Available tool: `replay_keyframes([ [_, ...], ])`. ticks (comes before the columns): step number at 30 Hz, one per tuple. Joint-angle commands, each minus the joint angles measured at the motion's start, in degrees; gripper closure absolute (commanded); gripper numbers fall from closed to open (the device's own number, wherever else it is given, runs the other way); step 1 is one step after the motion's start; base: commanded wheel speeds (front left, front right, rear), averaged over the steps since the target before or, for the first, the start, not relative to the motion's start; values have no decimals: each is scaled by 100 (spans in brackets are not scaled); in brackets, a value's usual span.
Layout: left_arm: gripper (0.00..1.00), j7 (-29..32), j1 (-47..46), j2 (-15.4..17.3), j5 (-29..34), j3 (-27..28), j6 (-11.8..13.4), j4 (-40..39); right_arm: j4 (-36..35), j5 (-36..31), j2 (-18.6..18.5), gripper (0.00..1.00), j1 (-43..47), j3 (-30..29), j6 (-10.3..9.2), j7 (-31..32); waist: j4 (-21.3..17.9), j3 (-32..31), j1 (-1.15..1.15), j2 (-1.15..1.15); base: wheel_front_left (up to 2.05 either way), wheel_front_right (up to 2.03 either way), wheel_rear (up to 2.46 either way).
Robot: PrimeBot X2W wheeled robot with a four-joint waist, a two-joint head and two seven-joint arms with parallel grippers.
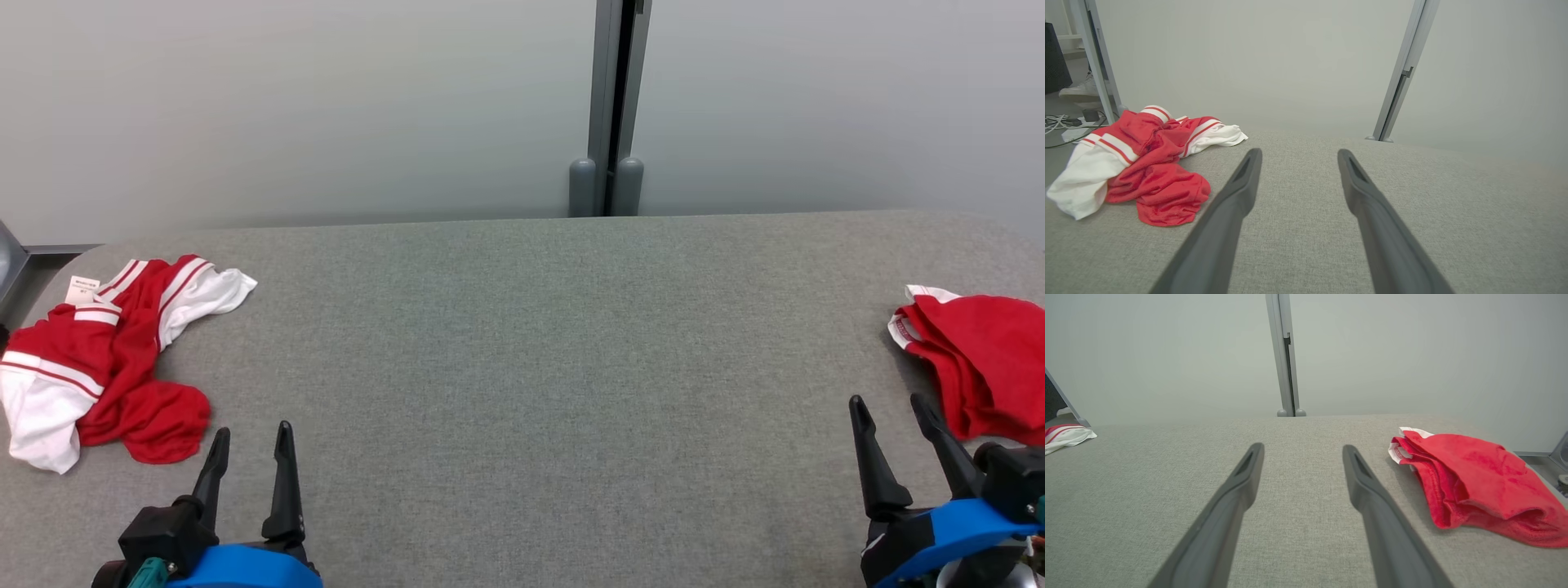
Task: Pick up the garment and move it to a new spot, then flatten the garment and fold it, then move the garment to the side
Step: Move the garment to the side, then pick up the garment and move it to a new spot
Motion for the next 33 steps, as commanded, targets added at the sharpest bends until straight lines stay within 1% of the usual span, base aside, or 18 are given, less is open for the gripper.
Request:
replay_keyframes([
  [1,0,-28,68,-44,43,11,-36,25,27,-65,10,0,-10,-36,3,-62,3,-14,1,0,0,0,0],
  [13,0,-29,63,-115,146,135,-115,72,246,-166,103,0,-6,-180,3,-203,18,-29,1,0,0,0,0],
  [17,0,-29,-24,-124,163,131,-159,122,352,-176,112,0,-2,-193,3,-207,153,-21,1,0,0,0,0],
  [20,0,-28,-70,-137,196,137,-166,126,408,-187,109,0,23,-211,3,-245,378,-21,1,0,0,0,0],
  [24,0,-29,-53,-114,204,163,-172,153,460,-191,134,0,28,-189,4,-314,799,-19,1,0,0,0,0],
  [27,0,-29,-16,-102,211,171,-173,145,512,-182,153,0,27,-171,3,-391,1175,-27,1,0,0,0,0],
  [28,0,-29,18,-92,213,183,-161,126,553,-191,168,0,0,-139,3,-445,1417,-26,1,0,0,0,0],
  [33,0,-29,27,-50,199,233,-151,107,693,-218,208,0,-95,-24,3,-608,1977,-34,1,0,0,0,0],
])
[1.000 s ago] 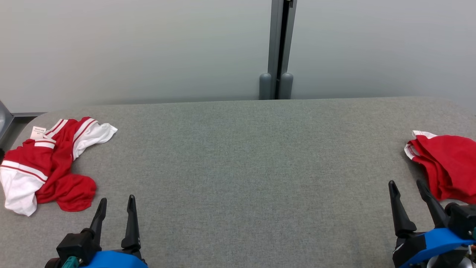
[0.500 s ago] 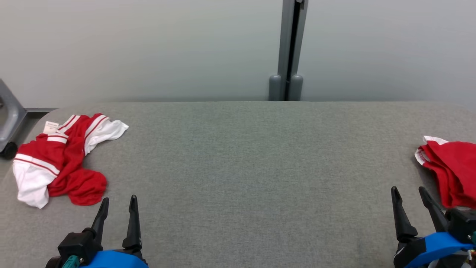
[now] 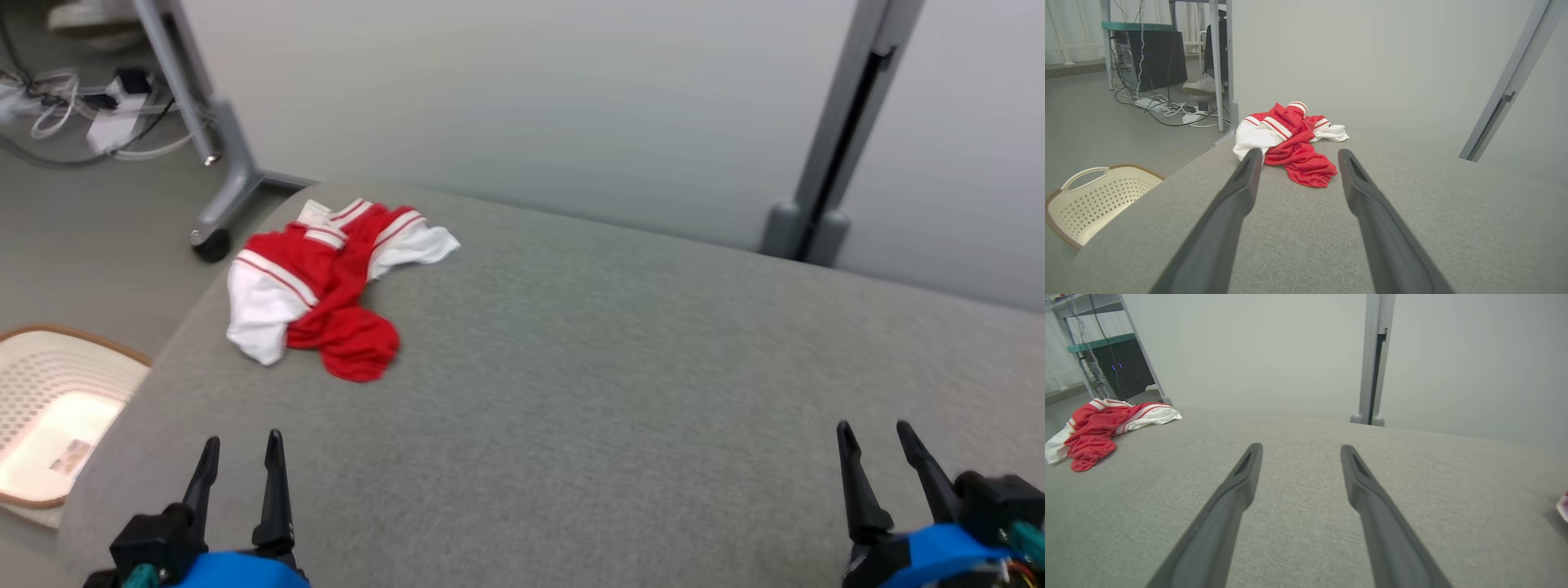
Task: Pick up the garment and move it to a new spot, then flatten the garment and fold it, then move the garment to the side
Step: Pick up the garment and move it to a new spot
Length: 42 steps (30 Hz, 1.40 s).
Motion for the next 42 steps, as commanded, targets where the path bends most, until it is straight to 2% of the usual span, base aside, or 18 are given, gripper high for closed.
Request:
replay_keyframes([
  [1,0,-28,-13,27,3,11,16,-23,60,-33,28,0,-88,28,3,-63,345,150,-1,0,0,0,0],
  [9,0,-27,21,17,-26,-16,10,-14,271,49,-37,0,-128,142,3,-149,970,172,-1,0,0,0,0],
  [16,0,-28,87,51,-43,22,16,-10,346,20,1,0,-131,166,3,-194,1122,173,-1,0,0,0,0],
  [24,0,39,-89,51,-66,-34,29,-118,318,104,-13,0,-224,258,3,-175,1081,240,-1,0,0,0,0],
  [31,0,851,-520,199,-460,126,-21,-907,153,-16,-98,0,-222,207,3,-129,979,452,-1,0,0,0,0],
  [34,0,1452,-804,348,-632,279,130,-1297,21,-72,-124,0,-269,207,3,-98,866,644,-1,0,0,0,0],
  [38,0,2112,-1366,679,-770,533,299,-1311,-191,-175,-194,0,-461,316,3,-106,593,1026,-1,0,0,0,0],
  [42,0,2455,-1962,948,-963,779,356,-880,-371,-266,-307,0,-681,449,3,-181,230,1443,-1,0,0,0,0],
])
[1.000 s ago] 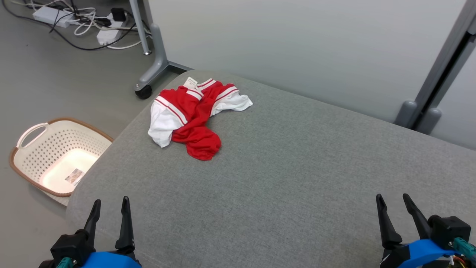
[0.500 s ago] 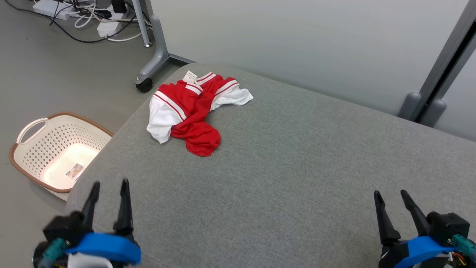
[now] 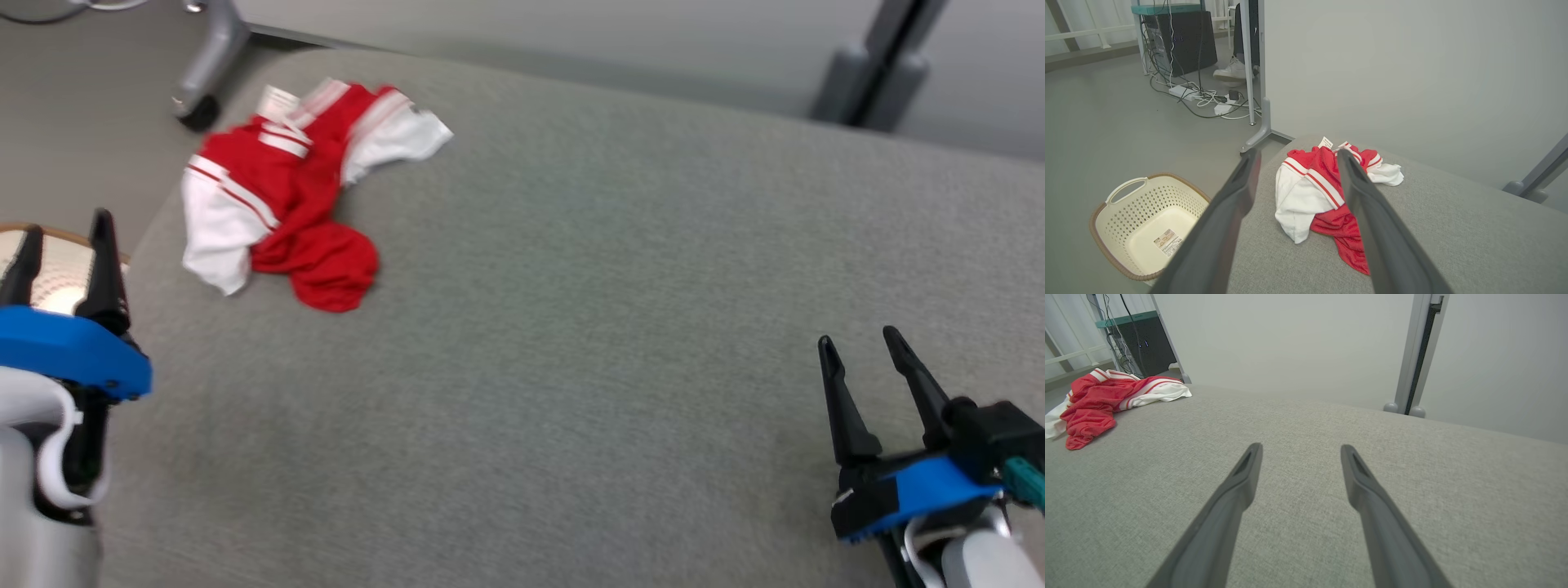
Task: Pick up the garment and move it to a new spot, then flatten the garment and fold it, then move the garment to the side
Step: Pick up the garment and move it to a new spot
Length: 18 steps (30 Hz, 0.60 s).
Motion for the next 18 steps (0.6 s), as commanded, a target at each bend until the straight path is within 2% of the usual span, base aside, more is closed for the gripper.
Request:
replay_keyframes([
  [1,0,88,-240,119,-74,114,43,205,-87,-70,-85,0,-131,76,3,-70,-151,140,-1,0,0,0,0],
  [6,0,310,-795,499,-241,444,130,838,-388,-138,-256,0,-500,307,3,-143,-757,758,-1,0,0,0,0],
  [11,0,598,-903,967,-391,739,143,1237,-598,-87,-328,0,-882,647,3,-151,-1477,1340,-1,0,0,0,0],
  [18,0,1155,-906,1212,-645,1023,343,1642,-710,-19,-257,0,-1019,712,3,-268,-2183,1890,-1,0,0,0,0],
])
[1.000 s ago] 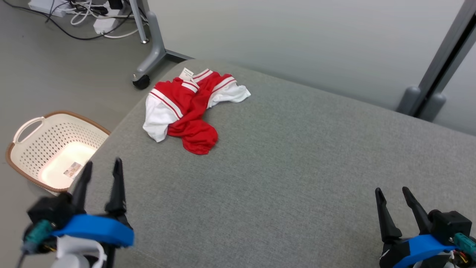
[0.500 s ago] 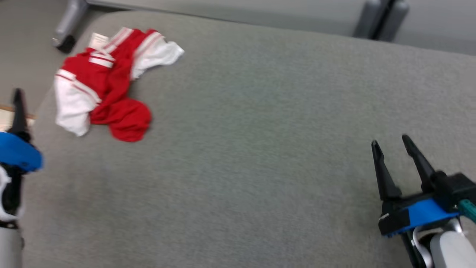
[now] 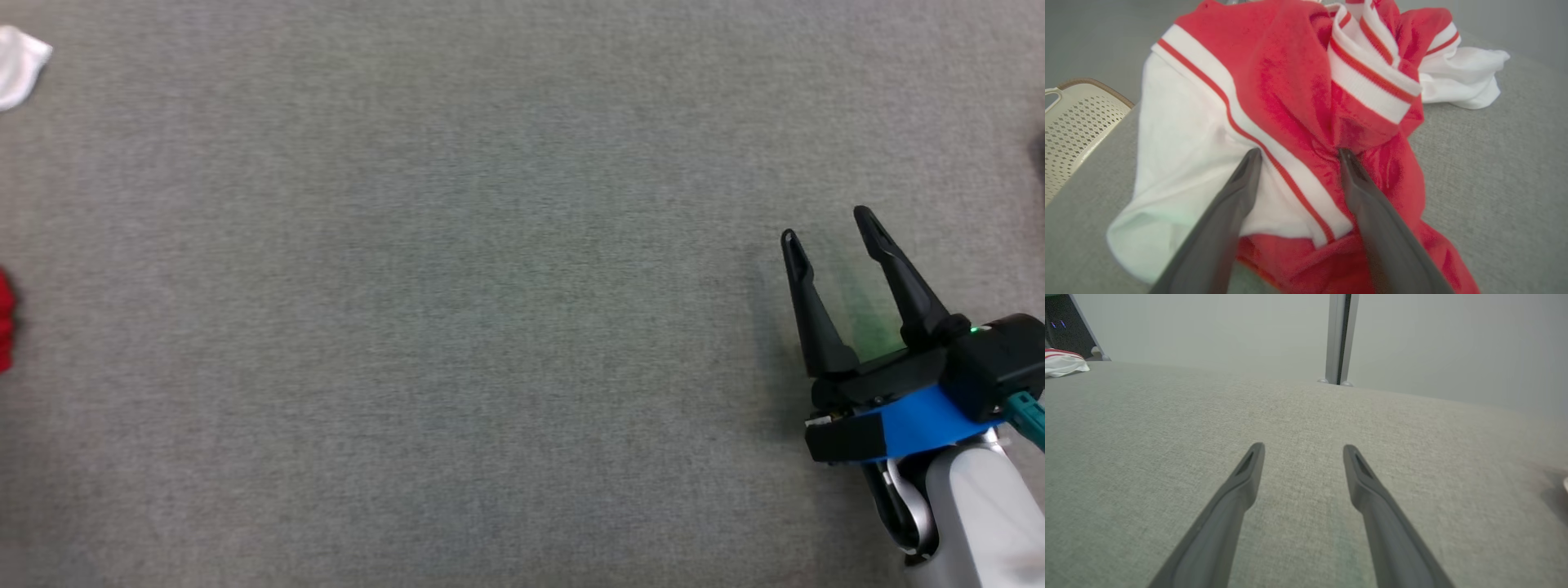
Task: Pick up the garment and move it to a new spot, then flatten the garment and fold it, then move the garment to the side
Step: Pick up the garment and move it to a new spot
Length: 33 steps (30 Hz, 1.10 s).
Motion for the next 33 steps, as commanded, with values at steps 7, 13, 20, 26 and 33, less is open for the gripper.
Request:
replay_keyframes([
  [7,100,346,162,224,56,57,301,166,111,101,93,0,-52,-56,2,-166,-330,32,-2,0,0,0,0],
  [13,100,-22,-44,418,256,-62,144,-301,331,144,179,0,58,-168,2,-268,-190,-539,-2,0,0,0,0],
  [20,100,-205,-420,551,617,-577,-114,-907,589,210,272,0,252,-115,1,-308,-2,-1407,-2,0,0,0,0],
  [26,100,251,-1158,255,695,-1380,-424,-1910,710,288,364,0,537,-141,1,-290,14,-2336,-2,0,0,0,0],
  [33,100,734,-1435,-370,406,-2242,-670,-2764,630,278,455,0,700,-162,2,-224,-247,-2668,-2,0,0,0,0],
])
